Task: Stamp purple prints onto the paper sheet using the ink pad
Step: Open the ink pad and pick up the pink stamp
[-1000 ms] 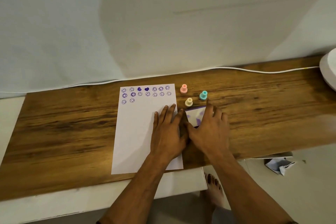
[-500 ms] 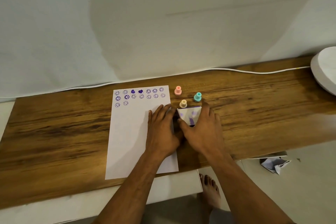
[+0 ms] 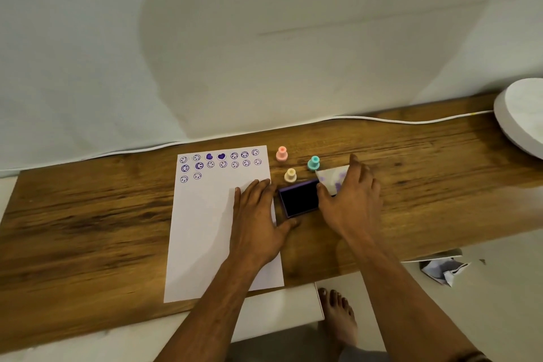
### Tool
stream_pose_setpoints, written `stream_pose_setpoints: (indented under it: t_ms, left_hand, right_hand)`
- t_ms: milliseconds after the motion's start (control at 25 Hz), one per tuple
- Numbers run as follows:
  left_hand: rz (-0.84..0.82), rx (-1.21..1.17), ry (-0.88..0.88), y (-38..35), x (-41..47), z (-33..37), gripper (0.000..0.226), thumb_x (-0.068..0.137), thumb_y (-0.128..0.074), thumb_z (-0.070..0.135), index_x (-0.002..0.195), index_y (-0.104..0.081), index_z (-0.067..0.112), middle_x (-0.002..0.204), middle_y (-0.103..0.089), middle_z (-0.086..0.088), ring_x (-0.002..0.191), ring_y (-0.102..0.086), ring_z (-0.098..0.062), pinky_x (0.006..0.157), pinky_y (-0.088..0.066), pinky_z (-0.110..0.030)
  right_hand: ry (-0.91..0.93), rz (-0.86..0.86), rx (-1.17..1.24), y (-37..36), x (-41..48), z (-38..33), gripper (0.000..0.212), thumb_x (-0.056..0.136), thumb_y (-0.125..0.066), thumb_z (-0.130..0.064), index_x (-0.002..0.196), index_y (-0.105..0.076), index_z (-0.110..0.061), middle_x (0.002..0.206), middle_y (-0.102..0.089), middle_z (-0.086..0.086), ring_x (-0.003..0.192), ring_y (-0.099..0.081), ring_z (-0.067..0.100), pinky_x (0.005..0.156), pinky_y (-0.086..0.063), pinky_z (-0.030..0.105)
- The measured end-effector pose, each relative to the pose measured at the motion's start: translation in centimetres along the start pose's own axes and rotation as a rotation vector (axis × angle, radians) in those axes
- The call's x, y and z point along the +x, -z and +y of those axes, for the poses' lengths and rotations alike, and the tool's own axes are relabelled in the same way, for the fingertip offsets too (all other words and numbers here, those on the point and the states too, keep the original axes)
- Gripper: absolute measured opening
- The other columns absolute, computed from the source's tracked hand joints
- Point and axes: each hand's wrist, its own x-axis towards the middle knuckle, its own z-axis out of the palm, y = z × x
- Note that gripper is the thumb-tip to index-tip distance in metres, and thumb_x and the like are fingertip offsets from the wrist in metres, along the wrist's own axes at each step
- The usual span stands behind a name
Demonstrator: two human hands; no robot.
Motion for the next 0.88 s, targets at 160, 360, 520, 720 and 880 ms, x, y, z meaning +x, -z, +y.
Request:
stream_pose_setpoints:
  t_ms: [160,360,520,720,880]
  left_hand:
    - [0.000,0.008,0.004,0.2,0.0,0.2,0.088,0.083,-0.063,0.069,0.156,-0.033,0.032,0.167,-0.032,0.005,0.156,-0.022,-0.020,0.122,0.013,-0.035]
    - [-0.053,-0.073,-0.001,0.9,-0.3,-0.4,0.087,0.081,-0.059,0.073,0.155,-0.033,0.035,0.166,-0.032,0.006,0.156,-0.024,-0.019,0.124,0.017,-0.035]
    - [-0.024,-0.087,-0.048,1.9,-0.6,-1.2,0.084,0.081,-0.058,0.069,0.155,-0.037,0.033,0.166,-0.034,0.006,0.155,-0.026,-0.019,0.128,0.005,-0.037]
    - [0.203,-0.206,0.046,4.0,-0.8,-1.3,0.054,0.093,-0.067,0.043,0.144,-0.054,0.031,0.153,-0.053,0.005,0.144,-0.045,-0.019,0.120,-0.024,-0.032]
    - [0.171,-0.526,0.071,5.7,0.2,-0.4,0.046,0.091,-0.075,0.030,0.135,-0.063,0.038,0.134,-0.068,0.014,0.115,-0.065,0.000,0.093,-0.051,-0.011]
  right_hand:
    - [0.105,0.086,0.004,0.5,0.2,-1.6,0.074,0.091,-0.069,-0.051,0.154,-0.036,-0.029,0.162,-0.038,0.010,0.148,-0.030,0.035,0.117,-0.032,0.057]
    - [0.456,0.152,-0.017,-0.8,1.8,-7.4,0.036,0.094,-0.062,-0.037,0.129,-0.068,-0.032,0.144,-0.060,0.004,0.136,-0.044,0.031,0.111,-0.033,0.055]
    - [0.437,-0.041,-0.290,-2.1,4.0,-10.2,0.034,0.091,-0.064,-0.026,0.124,-0.071,-0.029,0.125,-0.072,0.004,0.127,-0.049,0.033,0.107,-0.032,0.052]
    - [0.364,0.067,0.193,-1.1,2.7,-9.8,0.021,0.096,-0.066,-0.025,0.115,-0.073,-0.027,0.111,-0.077,-0.005,0.107,-0.063,0.019,0.092,-0.046,0.036]
    - [-0.004,-0.114,0.843,-0.2,-3.4,-7.7,0.016,0.089,-0.080,-0.029,0.093,-0.070,-0.041,0.089,-0.075,-0.030,0.088,-0.071,-0.006,0.077,-0.060,0.020]
